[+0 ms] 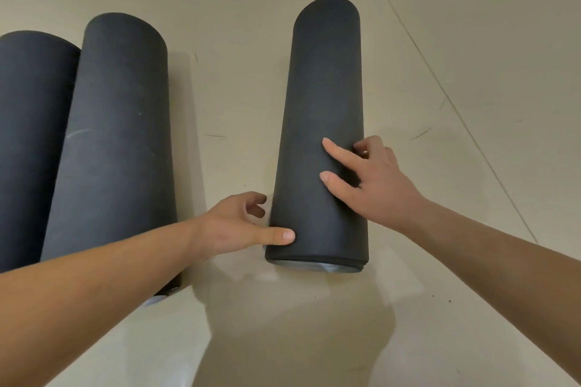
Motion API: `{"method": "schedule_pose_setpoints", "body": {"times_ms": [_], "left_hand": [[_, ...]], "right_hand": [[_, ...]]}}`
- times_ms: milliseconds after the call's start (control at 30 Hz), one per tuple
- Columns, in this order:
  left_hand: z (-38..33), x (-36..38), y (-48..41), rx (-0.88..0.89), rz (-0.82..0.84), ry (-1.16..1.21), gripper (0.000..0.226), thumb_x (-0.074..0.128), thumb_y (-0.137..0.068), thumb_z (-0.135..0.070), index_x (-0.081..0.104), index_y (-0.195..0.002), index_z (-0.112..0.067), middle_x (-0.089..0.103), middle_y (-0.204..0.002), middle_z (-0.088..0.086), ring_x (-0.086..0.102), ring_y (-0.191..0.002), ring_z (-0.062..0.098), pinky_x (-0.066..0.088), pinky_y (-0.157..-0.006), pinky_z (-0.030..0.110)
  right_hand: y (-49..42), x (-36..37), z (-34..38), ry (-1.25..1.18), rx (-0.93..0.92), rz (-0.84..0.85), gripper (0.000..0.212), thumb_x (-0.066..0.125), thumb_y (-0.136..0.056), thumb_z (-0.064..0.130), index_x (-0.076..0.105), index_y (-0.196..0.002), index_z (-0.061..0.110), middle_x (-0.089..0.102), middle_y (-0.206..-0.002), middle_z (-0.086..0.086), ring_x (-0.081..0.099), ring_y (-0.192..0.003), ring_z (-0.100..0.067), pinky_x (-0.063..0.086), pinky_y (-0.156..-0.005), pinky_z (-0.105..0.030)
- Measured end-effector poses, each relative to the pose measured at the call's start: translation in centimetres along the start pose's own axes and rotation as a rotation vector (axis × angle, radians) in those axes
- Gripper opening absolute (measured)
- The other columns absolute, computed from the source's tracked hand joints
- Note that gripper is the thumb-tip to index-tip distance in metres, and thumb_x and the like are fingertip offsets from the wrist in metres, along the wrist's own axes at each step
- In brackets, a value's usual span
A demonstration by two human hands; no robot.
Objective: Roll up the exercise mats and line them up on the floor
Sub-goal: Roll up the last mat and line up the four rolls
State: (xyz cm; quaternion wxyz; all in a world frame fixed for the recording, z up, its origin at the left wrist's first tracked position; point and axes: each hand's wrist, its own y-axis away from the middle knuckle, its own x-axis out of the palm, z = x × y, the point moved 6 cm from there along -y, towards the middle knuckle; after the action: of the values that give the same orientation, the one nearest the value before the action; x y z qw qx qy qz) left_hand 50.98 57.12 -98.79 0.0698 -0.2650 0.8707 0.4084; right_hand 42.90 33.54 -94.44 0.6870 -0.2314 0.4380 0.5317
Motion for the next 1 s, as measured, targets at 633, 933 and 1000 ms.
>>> {"method": "schedule_pose_setpoints", "body": {"times_ms": [633,933,1000], "left_hand": [[-3.0,-1.4,1.0,0.129,-0.379,-0.414,0.098,0.070,-0.049,-0.094,0.044,-0.115,-0.027,0.060,-0.109,-0.013,0.063,-0.097,0.016,0.059,-0.082,0.041],[0.3,-1.3,-0.3,0.048,-0.337,-0.509,0.092,0.074,-0.067,-0.084,0.039,-0.127,-0.024,0.059,-0.121,-0.005,0.061,-0.106,0.020,0.059,-0.088,0.043],[0.4,-1.3,-0.5,0.021,-0.327,-0.508,0.094,0.076,-0.069,-0.081,0.038,-0.130,-0.021,0.059,-0.124,-0.003,0.062,-0.108,0.021,0.058,-0.090,0.043]], "right_hand": [[-0.7,3.8,0.4,-0.337,0.003,0.123,0.073,0.064,-0.090,0.062,0.027,-0.154,0.062,0.018,-0.161,0.010,0.024,-0.152,-0.008,0.028,-0.123,-0.033],[-1.5,6.2,2.6,-0.119,-0.004,0.067,0.080,0.063,-0.084,0.073,0.022,-0.152,0.066,0.005,-0.160,0.011,0.019,-0.146,-0.028,0.038,-0.115,-0.047],[-1.5,6.3,2.9,-0.114,0.008,0.081,0.083,0.065,-0.083,0.074,0.020,-0.152,0.066,0.004,-0.159,0.011,0.017,-0.147,-0.029,0.039,-0.116,-0.052]]}}
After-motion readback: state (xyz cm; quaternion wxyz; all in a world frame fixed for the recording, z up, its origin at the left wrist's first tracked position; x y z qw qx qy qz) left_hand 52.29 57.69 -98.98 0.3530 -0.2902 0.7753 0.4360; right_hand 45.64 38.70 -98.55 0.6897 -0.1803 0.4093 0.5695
